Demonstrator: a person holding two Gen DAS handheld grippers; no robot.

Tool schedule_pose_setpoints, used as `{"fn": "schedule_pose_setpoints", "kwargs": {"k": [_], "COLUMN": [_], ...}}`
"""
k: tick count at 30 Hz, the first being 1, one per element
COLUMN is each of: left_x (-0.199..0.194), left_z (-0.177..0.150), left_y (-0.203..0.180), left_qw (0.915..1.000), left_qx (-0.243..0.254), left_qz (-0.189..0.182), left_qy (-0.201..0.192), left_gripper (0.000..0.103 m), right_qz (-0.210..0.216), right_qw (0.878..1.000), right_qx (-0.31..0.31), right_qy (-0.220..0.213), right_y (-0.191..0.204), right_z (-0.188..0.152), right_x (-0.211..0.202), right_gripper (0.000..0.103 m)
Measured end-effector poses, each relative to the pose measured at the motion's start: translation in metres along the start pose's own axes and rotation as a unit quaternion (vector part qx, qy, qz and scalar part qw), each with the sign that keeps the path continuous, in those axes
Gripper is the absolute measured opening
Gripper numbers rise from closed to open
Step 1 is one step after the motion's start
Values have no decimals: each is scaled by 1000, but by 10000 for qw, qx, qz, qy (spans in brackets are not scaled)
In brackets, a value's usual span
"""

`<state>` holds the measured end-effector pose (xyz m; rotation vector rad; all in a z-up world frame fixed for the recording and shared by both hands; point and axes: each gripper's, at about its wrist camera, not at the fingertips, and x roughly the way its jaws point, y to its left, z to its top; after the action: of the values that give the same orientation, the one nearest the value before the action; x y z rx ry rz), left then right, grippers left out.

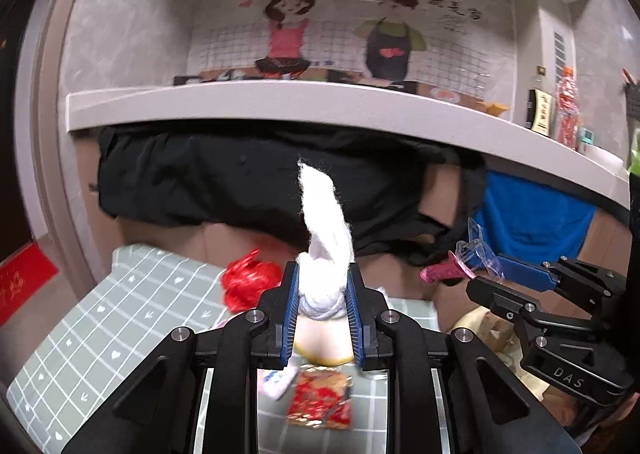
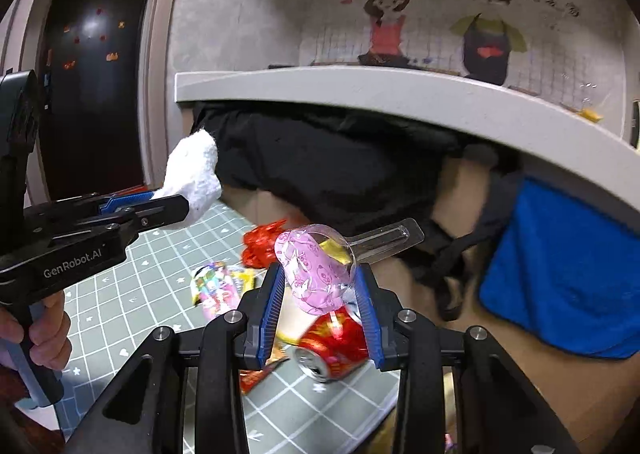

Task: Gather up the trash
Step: 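Carry the tissue and pink toy over the yellow bin and release both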

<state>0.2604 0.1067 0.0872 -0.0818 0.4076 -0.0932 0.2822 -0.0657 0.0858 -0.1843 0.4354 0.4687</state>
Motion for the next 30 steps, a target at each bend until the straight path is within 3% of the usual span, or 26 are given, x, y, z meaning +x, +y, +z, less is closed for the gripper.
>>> {"fn": "schedule_pose_setpoints", "kwargs": {"k": [16,30], "left_x": [17,44], "left_z": [-1,-18], "left_y": [-116,-181], "left_qw": [9952,9854], "left_qx": [448,546], "left_qz": [-862,-1543], "left_qy": [143,468], "left_gripper": [23,23], "right_qz": [-867,-1365], "right_qw": [9953,9872], "right_qx": [409,826], "right_qy": [-138,-85], "right_y": [-87,-135], "right_z": [-30,-60], "right_x": [-72,-104], "right_gripper": [34,34]}}
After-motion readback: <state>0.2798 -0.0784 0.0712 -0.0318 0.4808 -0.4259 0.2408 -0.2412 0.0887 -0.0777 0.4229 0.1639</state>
